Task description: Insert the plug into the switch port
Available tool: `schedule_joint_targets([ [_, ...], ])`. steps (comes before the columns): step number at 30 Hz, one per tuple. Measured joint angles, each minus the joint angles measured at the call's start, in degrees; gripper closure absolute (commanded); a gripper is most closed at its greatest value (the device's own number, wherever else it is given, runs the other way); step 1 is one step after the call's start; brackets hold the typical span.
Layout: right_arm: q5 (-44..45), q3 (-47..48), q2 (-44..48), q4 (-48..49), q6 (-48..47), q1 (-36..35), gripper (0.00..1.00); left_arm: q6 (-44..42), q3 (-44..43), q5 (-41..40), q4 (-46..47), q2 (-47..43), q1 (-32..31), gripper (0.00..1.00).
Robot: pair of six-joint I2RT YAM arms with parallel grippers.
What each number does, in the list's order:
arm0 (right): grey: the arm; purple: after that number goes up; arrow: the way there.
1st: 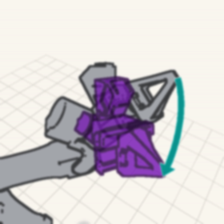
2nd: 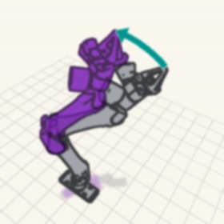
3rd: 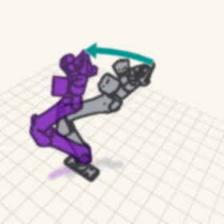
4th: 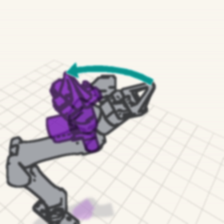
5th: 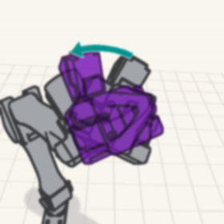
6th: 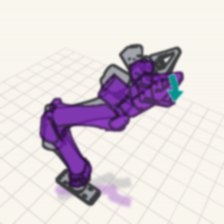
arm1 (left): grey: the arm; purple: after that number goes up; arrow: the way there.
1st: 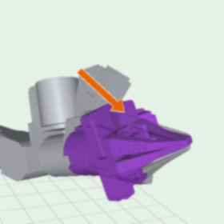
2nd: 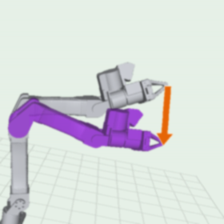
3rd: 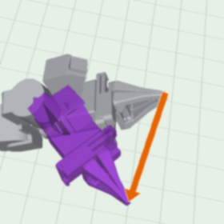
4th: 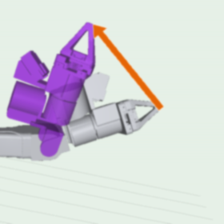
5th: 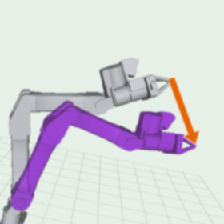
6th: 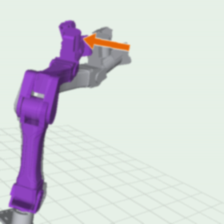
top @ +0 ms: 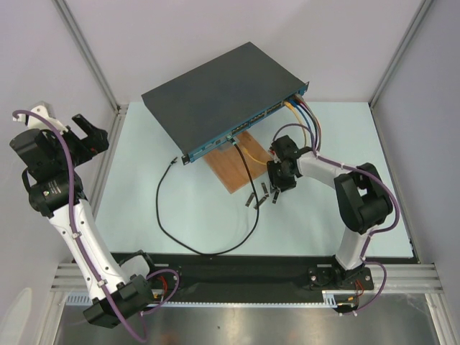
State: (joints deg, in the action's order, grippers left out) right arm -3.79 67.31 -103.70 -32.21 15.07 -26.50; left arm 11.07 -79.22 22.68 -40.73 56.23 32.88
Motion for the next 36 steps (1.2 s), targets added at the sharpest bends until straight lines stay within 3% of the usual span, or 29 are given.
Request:
schedule_joint_targets([
  [12,2.40,-1.40,-0.48,1.88,0.55,-0.61,0.67,0.00,0.00,-1.36,0.70,-0.02,0.00,0.00],
  [15,2.21,-1.68,-0.31,2.32,0.26,-0.42,0.81,0.00,0.00,-1.51,0.81,-0.02,0.00,0.00],
  [16,2.10,-1.79,-0.22,2.43,0.07,-0.42,0.91,0.00,0.00,-1.51,0.83,-0.02,0.00,0.00],
  [19,1.70,-1.92,-0.07,2.58,-0.48,-0.39,1.00,0.00,0.00,-1.53,0.83,-0.02,0.00,0.00],
  [27,-0.13,-3.21,2.36,1.31,-2.40,-0.39,1.00,-0.02,0.00,-1.46,0.83,-0.02,0.00,0.00],
  [30,-1.77,-3.34,5.01,0.13,-3.65,-0.39,0.88,-0.07,0.00,-1.31,0.83,-0.02,0.00,0.00],
  [32,-2.80,-3.32,7.39,-0.63,-4.79,-0.39,0.72,-0.11,0.00,-1.22,0.85,-0.02,0.00,0.00],
  [34,-3.54,-3.21,9.99,-1.25,-6.08,-0.39,0.47,-0.11,0.00,-1.03,0.87,-0.04,0.00,0.00],
  [36,-4.28,-2.45,12.24,-2.86,-7.67,-0.39,0.38,-0.11,0.00,-0.96,0.85,-0.04,0.00,0.00],
])
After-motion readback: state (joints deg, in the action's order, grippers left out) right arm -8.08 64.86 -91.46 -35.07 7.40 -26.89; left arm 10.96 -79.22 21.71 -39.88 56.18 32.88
